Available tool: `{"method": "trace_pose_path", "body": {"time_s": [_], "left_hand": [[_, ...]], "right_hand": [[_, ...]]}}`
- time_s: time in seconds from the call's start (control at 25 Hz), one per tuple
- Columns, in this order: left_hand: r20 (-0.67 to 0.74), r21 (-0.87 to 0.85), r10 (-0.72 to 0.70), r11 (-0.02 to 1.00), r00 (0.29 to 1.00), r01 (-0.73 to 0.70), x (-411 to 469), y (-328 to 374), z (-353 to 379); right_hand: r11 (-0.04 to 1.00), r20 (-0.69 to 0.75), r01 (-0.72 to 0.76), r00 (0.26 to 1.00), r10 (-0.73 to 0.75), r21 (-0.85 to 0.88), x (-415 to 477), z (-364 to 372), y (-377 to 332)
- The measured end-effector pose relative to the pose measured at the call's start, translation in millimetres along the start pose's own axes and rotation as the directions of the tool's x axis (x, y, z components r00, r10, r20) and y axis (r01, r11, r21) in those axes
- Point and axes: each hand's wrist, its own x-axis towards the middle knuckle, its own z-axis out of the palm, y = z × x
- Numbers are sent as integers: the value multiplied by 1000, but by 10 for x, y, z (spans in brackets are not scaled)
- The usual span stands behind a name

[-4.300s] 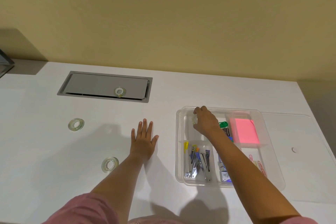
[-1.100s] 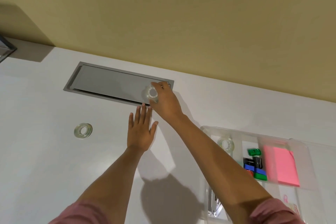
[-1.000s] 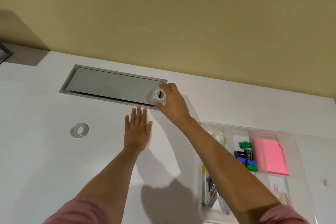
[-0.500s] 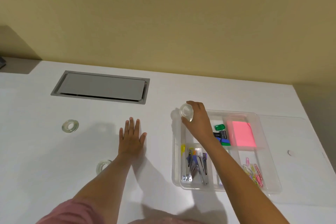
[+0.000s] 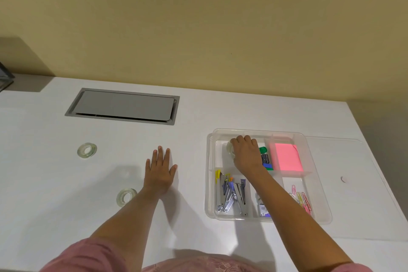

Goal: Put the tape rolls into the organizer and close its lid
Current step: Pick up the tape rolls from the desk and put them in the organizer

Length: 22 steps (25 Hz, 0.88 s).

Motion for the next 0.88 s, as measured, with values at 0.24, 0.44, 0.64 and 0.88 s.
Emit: {"method": "trace_pose_path", "body": {"time_s": [0.24, 0.44, 0.64, 0.88], "left_hand": [[-4, 0, 4, 1000, 1000, -4, -6, -1, 20], [-23, 12, -3, 1000, 1000, 3, -3, -11, 49], [-11, 16, -8, 1000, 1000, 8, 0, 3, 36], [22, 13, 28, 1000, 999, -29, 8, -65, -90]], "right_hand": [[985, 71, 40, 997, -29, -166, 75, 4, 4], [982, 79, 40, 997, -26, -186, 74, 12, -13], [987, 66, 20, 998, -10, -157, 46, -20, -24], [990, -228, -59, 970, 88, 131, -19, -60, -151]]}}
